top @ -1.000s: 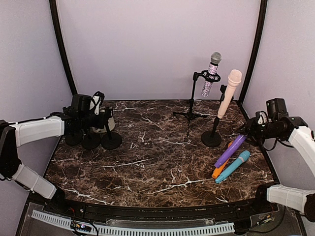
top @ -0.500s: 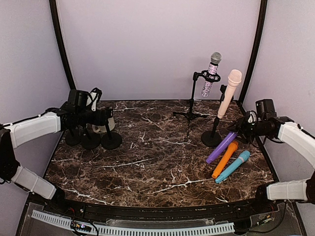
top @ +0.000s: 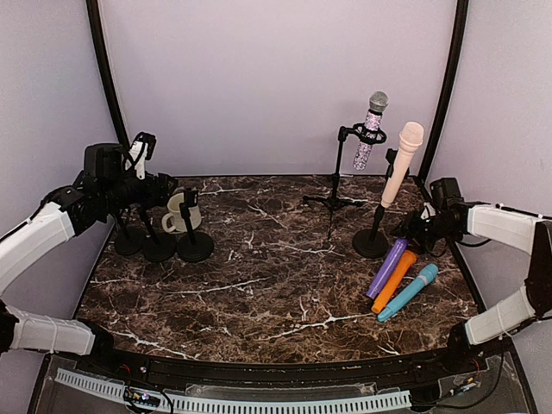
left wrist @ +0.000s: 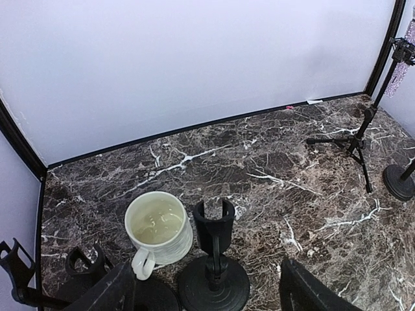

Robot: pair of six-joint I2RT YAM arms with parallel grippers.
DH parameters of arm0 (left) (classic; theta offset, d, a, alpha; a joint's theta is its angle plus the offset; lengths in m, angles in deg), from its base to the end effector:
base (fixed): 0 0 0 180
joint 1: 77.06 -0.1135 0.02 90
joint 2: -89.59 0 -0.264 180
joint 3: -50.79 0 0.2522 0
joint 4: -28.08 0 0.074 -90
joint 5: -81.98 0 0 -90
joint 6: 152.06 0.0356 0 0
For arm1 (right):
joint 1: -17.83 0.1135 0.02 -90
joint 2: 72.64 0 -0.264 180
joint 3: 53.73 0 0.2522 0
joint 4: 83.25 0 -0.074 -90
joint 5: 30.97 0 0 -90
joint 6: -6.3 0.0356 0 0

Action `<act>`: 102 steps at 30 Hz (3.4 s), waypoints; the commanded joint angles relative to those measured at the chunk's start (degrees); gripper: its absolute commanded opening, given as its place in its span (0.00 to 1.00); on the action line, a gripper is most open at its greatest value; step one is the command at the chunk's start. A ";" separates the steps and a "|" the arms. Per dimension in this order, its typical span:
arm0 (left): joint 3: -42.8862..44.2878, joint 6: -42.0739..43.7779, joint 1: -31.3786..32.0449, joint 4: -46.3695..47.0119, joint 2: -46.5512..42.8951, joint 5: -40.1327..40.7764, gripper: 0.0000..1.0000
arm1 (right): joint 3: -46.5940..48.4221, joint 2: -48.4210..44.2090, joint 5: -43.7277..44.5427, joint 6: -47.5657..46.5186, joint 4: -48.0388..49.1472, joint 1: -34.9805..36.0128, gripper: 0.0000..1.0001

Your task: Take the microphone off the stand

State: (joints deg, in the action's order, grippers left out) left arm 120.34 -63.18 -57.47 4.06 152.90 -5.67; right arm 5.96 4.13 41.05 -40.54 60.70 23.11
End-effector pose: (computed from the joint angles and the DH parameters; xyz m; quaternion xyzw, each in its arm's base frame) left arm 0.2421 -0.0846 0.3433 0.1177 0.7992 -0.0896 0.5826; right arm 0.2632 0.0354 0.2101 0.2574 0.9023 0.2633 0.2240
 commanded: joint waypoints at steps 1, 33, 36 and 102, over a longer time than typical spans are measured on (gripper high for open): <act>-1.89 -0.42 -0.28 -2.25 -2.64 0.29 0.79 | 3.42 3.76 5.58 -4.10 0.31 0.43 0.43; -6.56 -0.59 -0.28 -3.36 -7.88 3.07 0.79 | 2.97 -2.65 9.28 -5.90 1.78 0.37 0.80; -6.82 -0.44 -0.26 -3.15 -7.97 2.70 0.79 | 1.83 -6.88 7.97 -6.31 3.17 0.39 0.84; -7.36 11.30 -0.26 8.00 -3.10 -7.21 0.79 | 1.56 -17.30 45.42 -35.37 33.93 28.16 0.38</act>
State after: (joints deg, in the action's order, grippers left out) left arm 113.57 -52.78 -57.47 11.29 150.69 -13.12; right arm 6.31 -13.18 86.39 -76.14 92.79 51.07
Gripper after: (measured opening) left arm 0.789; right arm 0.427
